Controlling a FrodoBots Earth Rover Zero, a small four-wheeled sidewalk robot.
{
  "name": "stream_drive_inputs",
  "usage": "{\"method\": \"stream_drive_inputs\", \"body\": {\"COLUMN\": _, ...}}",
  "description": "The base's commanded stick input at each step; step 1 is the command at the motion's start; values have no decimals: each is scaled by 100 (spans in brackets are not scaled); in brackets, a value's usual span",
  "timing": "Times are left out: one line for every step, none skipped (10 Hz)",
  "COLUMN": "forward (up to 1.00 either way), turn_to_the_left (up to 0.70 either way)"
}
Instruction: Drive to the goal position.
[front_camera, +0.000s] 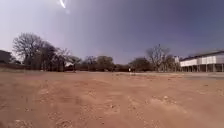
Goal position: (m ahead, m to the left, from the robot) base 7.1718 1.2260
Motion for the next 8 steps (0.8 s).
{"method": "stream_drive_inputs", "body": {"forward": 100, "turn_to_the_left": 0}}
{"method": "stream_drive_inputs", "body": {"forward": 100, "turn_to_the_left": 0}}
{"method": "stream_drive_inputs", "body": {"forward": 100, "turn_to_the_left": 0}}
{"method": "stream_drive_inputs", "body": {"forward": 100, "turn_to_the_left": 0}}
{"method": "stream_drive_inputs", "body": {"forward": 100, "turn_to_the_left": 0}}
{"method": "stream_drive_inputs", "body": {"forward": 100, "turn_to_the_left": 0}}
{"method": "stream_drive_inputs", "body": {"forward": 100, "turn_to_the_left": 0}}
{"method": "stream_drive_inputs", "body": {"forward": 100, "turn_to_the_left": 0}}
